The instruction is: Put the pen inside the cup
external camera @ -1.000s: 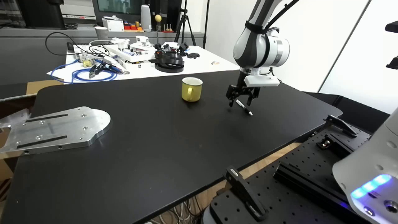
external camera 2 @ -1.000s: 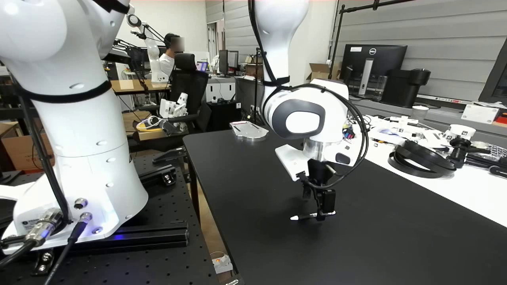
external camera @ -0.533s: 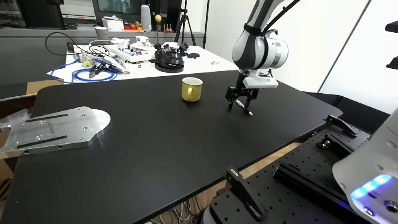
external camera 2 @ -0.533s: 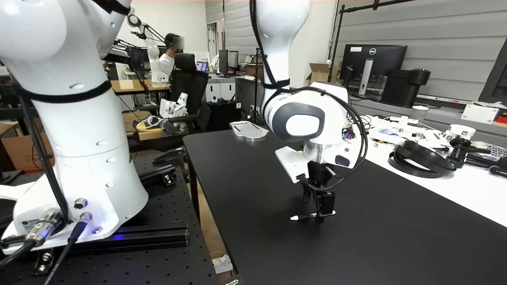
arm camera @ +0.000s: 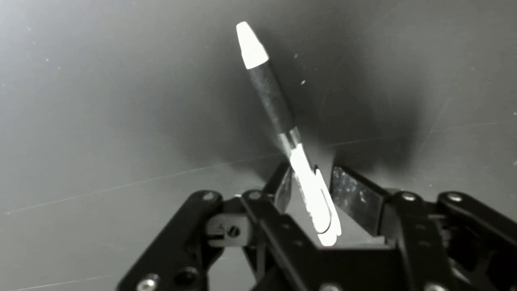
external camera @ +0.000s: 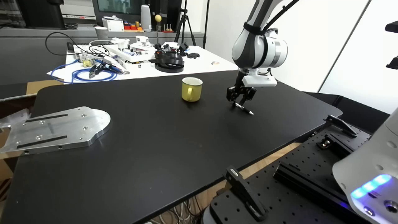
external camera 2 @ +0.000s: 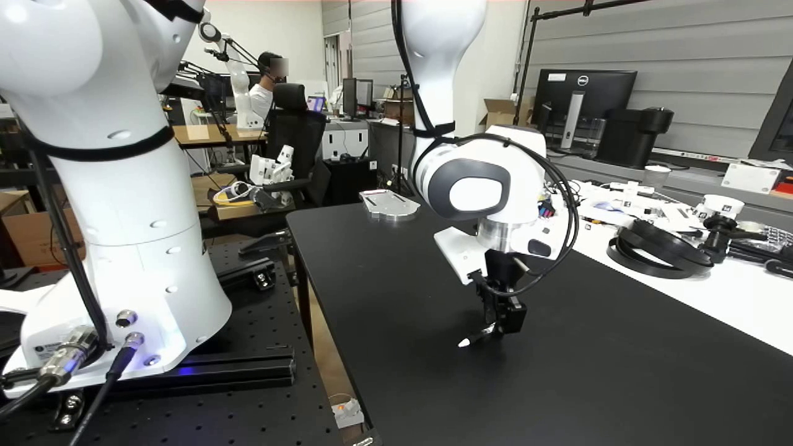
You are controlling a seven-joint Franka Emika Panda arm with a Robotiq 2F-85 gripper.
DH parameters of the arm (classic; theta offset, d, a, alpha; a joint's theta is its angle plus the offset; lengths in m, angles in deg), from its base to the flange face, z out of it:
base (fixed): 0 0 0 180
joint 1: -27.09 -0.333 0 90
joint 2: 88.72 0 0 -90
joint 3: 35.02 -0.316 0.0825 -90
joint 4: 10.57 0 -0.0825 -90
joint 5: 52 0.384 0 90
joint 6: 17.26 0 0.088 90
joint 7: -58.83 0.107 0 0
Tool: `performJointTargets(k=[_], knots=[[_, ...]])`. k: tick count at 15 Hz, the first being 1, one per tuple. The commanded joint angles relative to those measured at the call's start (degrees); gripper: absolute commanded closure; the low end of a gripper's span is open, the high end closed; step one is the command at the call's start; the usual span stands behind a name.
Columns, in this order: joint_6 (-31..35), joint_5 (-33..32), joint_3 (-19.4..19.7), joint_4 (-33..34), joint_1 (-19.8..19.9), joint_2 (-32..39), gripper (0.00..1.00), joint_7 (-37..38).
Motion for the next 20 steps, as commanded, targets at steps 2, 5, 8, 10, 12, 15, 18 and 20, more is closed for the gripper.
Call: performJointTargets(k=[2,5,8,10,12,15,18,20], knots=[[0.97,-0.64,-1.04,1.02,1.40,1.42,0.99,0.94],[0.89,-0.64,-0.89,0.90,1.33,1.14,0.96,1.03],[0.81,-0.68,-0.63,0.63,1.16,0.52,0.96,1.12],[-0.30,-0.70,-0.43,0.67,0.96,-0.15,0.96,1.26],[-1.89,-0.58,0.11,0.94,0.36,-1.10,0.96,1.89],[-3.02,-0.39,0.22,1.15,0.12,-3.05,0.96,2.26],[-3.37,-0.53,0.85,1.40,-0.96,-4.87,0.96,2.87],[-4.05,-0.71,1.39,1.68,-2.09,-5.98,0.96,3.61]])
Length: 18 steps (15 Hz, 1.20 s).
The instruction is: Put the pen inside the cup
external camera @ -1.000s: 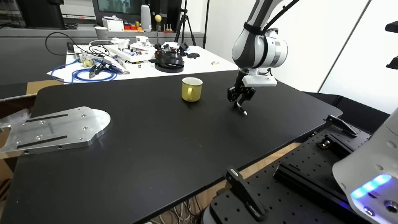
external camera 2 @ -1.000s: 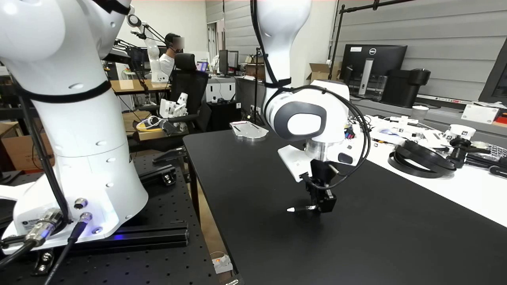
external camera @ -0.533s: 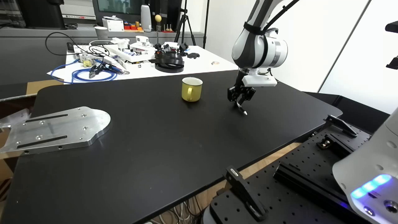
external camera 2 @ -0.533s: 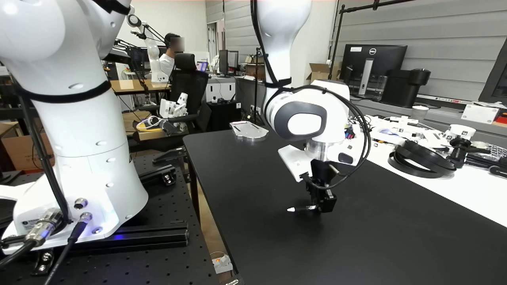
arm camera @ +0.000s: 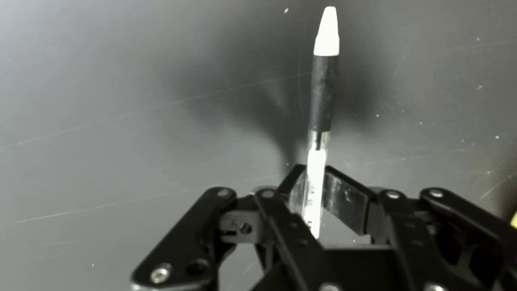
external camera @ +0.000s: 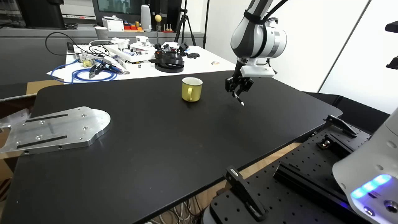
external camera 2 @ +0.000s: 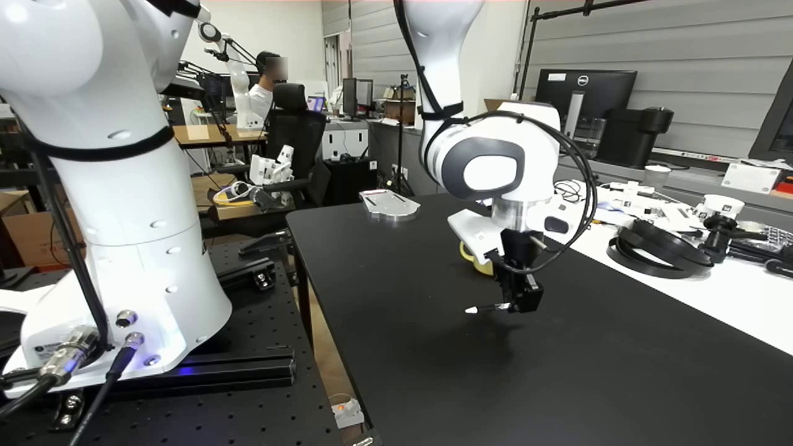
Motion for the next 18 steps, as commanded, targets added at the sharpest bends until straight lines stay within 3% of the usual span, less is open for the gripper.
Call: performJointTargets(k=[1,9,18], knots=[[-2.25,-0.83,1.51,0.34,-2.49,-2.88,0.96,3.45],[-8.02,-1.15,2.73,3.18,-8.25,-6.83,0.96,8.74],[-28.40,-0.23,0.24,13.88,-8.62,-8.63,0.96,13.21]])
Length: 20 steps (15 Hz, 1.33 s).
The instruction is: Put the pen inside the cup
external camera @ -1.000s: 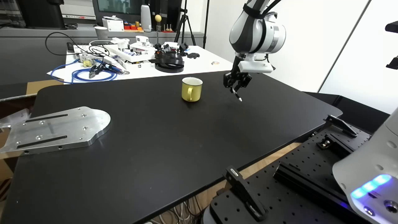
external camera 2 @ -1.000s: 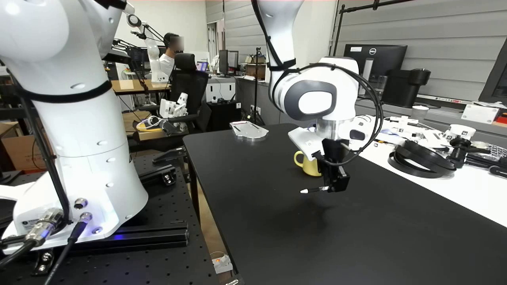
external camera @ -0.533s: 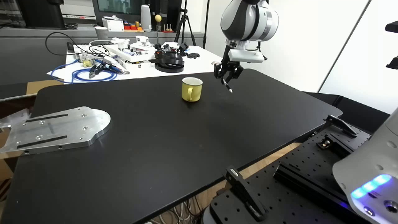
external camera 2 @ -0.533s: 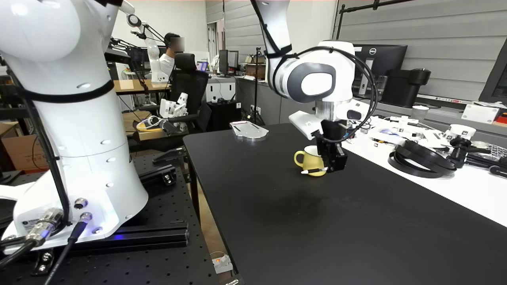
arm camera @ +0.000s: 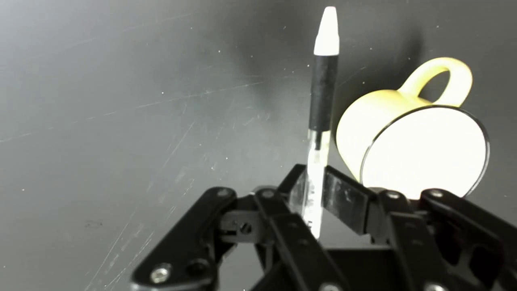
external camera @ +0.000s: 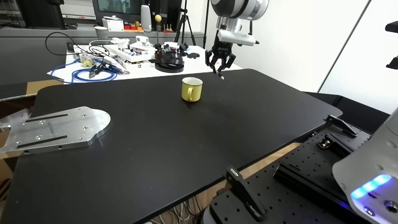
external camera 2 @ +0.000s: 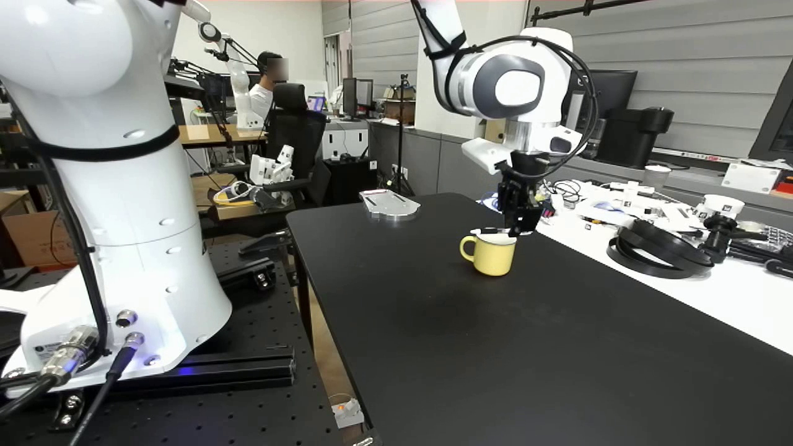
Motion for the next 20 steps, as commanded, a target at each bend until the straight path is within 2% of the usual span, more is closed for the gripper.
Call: performJointTargets(k=[1,5,11,20], knots=[[-9.16,-0.29,-0.54,5.19,-0.12,-0.03,0.96,3.63],[-19.27,-0.60,-0.93,10.38,-0.69,0.85,0.96,6.52],[-29.20,0.62,-2.18,17.09,-1.25,3.32,0.96,9.31],[-42.05,7.57,-4.69,27.01,-0.34,9.63,0.96,8.16]])
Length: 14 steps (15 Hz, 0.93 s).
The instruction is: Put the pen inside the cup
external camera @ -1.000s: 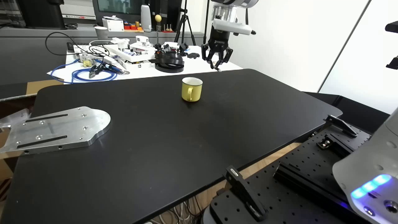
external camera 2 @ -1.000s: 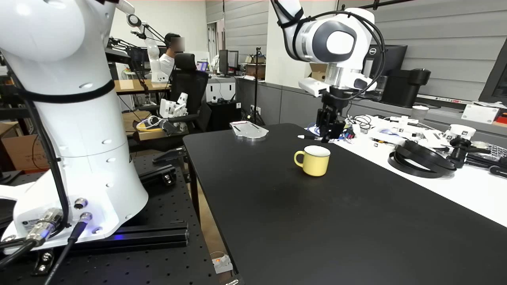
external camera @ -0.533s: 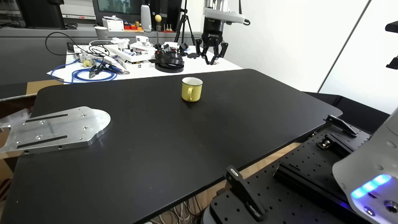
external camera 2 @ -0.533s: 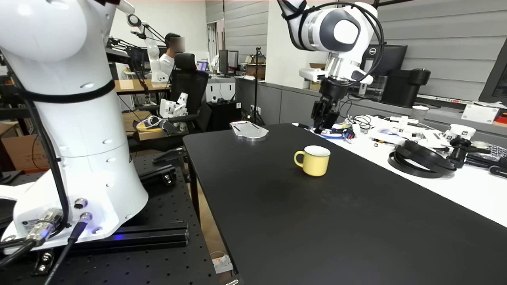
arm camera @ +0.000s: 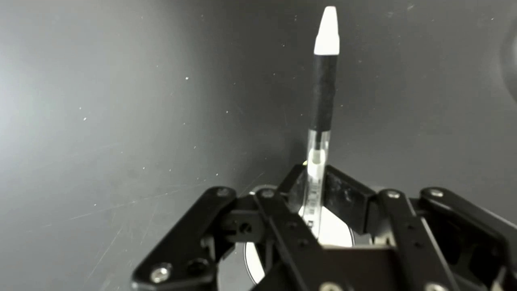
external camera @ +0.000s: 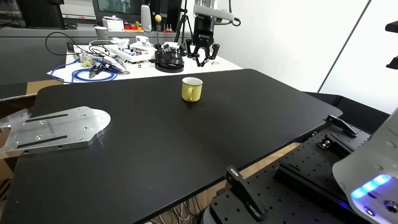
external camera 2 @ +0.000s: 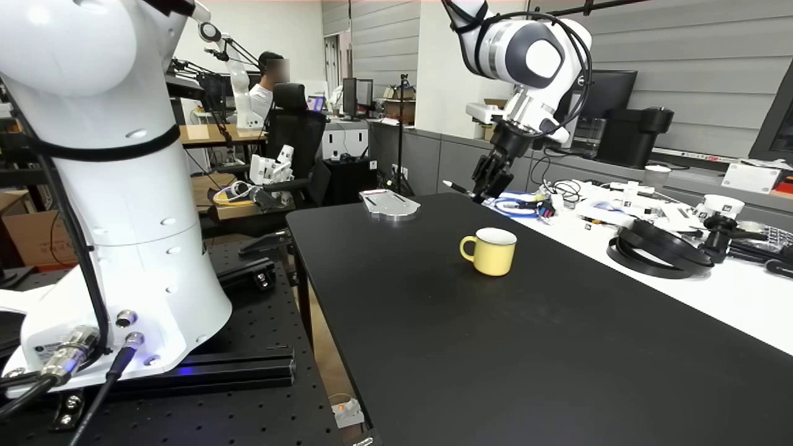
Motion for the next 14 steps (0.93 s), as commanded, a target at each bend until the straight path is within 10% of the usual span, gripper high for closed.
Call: performJointTargets(k=[1,14], knots=[[-6.05,3.14,-0.83,6.38,1.24,3.58,0.96,0.75],[-17.67,14.48,-0.95,18.74,7.02,14.06,0.96,0.44]])
